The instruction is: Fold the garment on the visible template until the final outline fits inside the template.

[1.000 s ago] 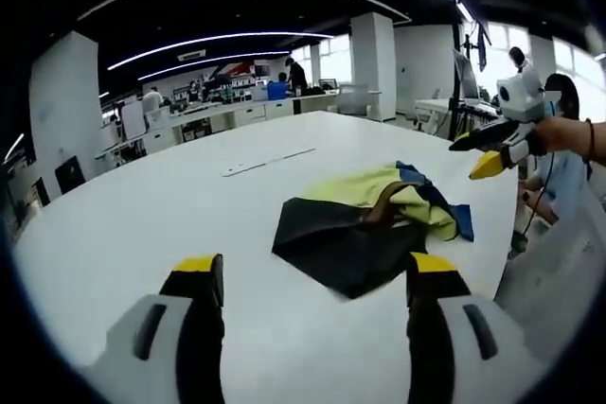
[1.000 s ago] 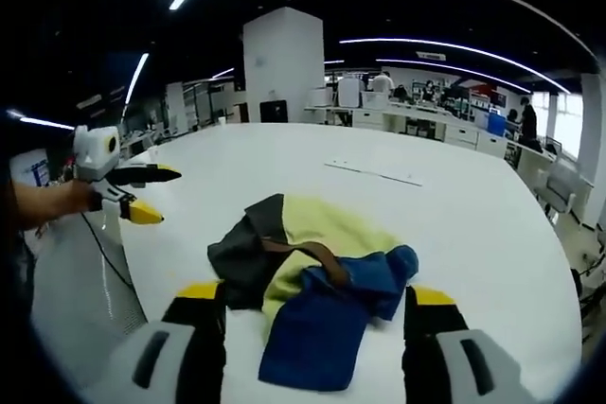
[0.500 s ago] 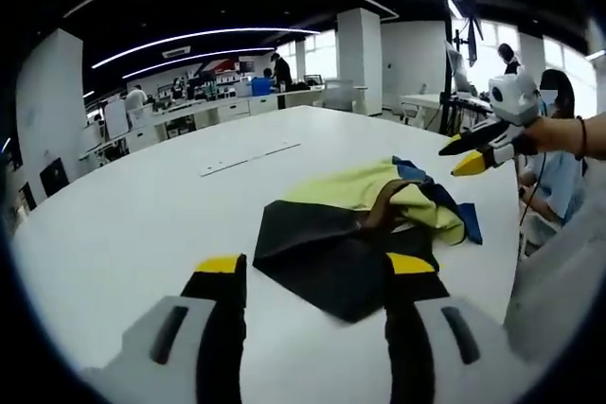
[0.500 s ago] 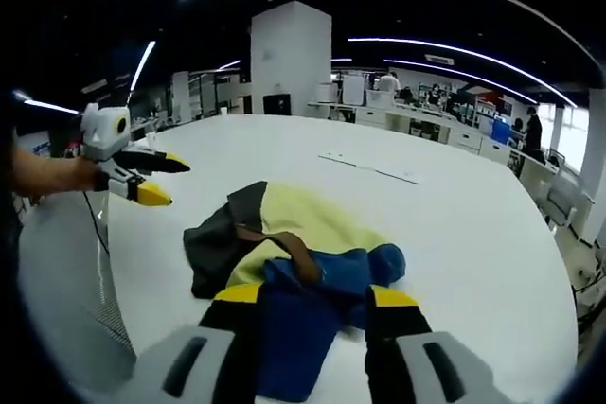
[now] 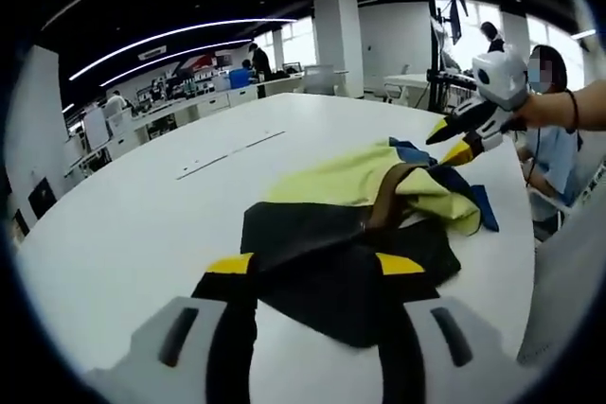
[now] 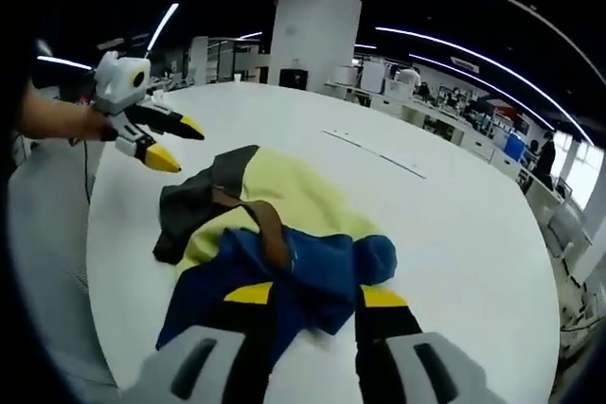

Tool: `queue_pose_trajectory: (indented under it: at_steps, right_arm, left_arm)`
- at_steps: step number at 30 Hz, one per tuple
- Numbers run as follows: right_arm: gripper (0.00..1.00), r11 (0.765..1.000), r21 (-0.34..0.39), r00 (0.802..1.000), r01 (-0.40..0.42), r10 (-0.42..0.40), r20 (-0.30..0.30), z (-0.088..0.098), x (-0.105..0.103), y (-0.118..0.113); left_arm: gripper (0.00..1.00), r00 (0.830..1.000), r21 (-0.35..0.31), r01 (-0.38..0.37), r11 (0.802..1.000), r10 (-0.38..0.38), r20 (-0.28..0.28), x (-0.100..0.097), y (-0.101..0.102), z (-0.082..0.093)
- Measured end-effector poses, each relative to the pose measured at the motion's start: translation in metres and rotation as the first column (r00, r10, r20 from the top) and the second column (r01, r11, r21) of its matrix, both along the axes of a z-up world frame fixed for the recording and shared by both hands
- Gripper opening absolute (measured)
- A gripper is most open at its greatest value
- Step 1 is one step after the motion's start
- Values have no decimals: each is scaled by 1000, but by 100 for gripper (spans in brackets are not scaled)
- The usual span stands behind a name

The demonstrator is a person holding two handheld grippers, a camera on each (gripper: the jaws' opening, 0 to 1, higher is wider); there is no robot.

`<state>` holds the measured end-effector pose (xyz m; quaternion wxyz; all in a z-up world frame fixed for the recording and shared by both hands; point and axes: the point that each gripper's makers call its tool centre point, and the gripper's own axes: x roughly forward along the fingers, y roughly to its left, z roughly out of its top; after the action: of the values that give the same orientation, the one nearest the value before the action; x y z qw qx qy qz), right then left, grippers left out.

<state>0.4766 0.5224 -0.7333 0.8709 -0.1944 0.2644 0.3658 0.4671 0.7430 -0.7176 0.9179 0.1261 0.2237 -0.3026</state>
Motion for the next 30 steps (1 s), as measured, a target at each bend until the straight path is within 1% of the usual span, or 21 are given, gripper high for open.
queue_pose_trajectory:
  at_steps: [3,6,12,16,18,21,26,28,29,30]
  right_arm:
    - [28,1000,-15,1000,-12,12,1,-2,2,1]
    - [26,999,-28,1000,-25,25,0,-6,4,2]
    - [22,999,-41,1000,-27,26,-3,-11,10,2]
    - [18,999,-38,1000,-22,22,1,-12,13,2]
    - [14,1000,-29,1000,-10,11,5,-11,16,2]
    - [9,1000,5,1000,9,-9,10,-8,19,2]
    - [0,996,75,999,41,-42,13,2,23,2]
    - [0,991,118,998,55,-56,-1,5,24,3]
    - [0,990,128,998,62,-62,-3,6,25,3]
    - [0,989,133,998,65,-65,-4,6,25,3]
  left_arm:
    - [45,1000,5,3,1000,-3,1,7,-3,-3]
    - [43,1000,5,11,1000,-11,-9,11,-7,-9]
    - [40,999,35,23,999,-22,-28,17,-11,-22]
    - [38,999,50,27,998,-26,-29,24,-13,-27]
    - [37,999,67,25,997,-23,-33,28,-11,-32]
    - [35,999,61,20,998,-17,-40,32,-10,-34]
    - [21,999,44,31,999,-29,-45,33,-13,-34]
    - [16,999,51,36,998,-34,-43,33,-14,-36]
    - [14,998,54,36,998,-34,-43,33,-15,-36]
    - [9,999,54,37,998,-35,-42,33,-15,-36]
